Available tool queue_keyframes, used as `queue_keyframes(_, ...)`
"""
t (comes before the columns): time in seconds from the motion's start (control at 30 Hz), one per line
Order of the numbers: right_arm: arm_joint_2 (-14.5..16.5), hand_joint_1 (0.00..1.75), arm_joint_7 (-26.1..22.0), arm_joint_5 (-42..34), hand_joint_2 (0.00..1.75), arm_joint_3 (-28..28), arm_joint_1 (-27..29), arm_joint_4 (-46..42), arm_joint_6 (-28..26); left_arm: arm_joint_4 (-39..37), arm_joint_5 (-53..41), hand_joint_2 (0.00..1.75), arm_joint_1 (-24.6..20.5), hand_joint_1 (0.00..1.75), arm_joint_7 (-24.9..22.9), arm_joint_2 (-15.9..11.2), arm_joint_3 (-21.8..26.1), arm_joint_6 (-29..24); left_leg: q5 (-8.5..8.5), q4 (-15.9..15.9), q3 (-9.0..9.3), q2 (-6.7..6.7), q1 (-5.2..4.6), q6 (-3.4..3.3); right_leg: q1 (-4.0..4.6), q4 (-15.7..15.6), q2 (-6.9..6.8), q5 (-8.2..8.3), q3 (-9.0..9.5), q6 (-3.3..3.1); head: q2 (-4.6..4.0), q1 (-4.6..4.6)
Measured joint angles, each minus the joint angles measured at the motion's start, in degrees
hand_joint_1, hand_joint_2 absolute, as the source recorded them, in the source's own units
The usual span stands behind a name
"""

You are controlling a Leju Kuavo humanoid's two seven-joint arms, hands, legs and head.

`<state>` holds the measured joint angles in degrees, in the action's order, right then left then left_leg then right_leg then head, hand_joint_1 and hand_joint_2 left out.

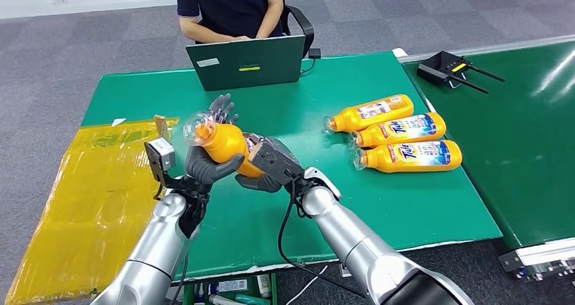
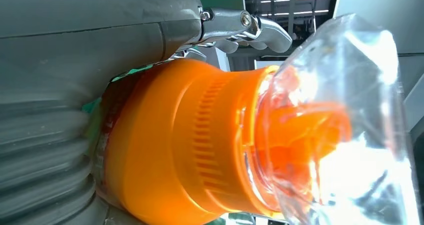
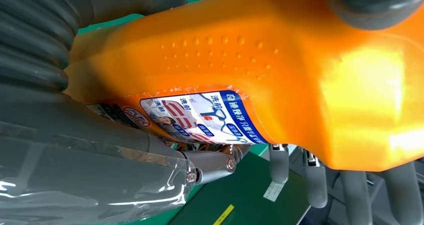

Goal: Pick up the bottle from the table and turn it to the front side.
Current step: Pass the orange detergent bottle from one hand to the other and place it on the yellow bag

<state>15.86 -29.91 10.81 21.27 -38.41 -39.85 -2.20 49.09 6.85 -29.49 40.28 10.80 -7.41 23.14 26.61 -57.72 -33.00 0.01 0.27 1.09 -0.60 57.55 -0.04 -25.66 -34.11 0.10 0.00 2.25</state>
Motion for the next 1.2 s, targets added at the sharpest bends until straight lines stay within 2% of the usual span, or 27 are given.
queue_keyframes(0.97,-0.2,1.75,0.8,0.1,1.75,0.0,0.0,0.0,0.0,0.0,2.4,1.75,-0.9,0.0,-0.2,0.0,0.0,1.4,0.0,0.0,0.0,0.0,0.0,0.0,0.0,0.0,0.0,0.0,0.0,0.0,0.0,0.0)
queue_keyframes(1.1,-0.2,1.75,0.8,0.2,1.75,0.0,0.0,0.1,0.0,0.5,3.1,1.75,-0.9,1.75,-0.7,0.0,0.0,1.8,0.0,0.0,0.0,0.0,0.0,0.0,0.0,0.0,0.0,0.0,0.0,0.0,-0.01,0.0)
queue_keyframes(1.2,-0.3,1.75,0.9,0.3,1.75,0.0,0.1,0.1,0.1,1.1,3.6,1.75,-0.8,1.75,-0.8,-0.1,0.0,2.3,0.0,0.0,0.0,0.0,0.0,0.0,0.0,0.0,0.0,0.0,0.0,0.0,-0.01,0.0)
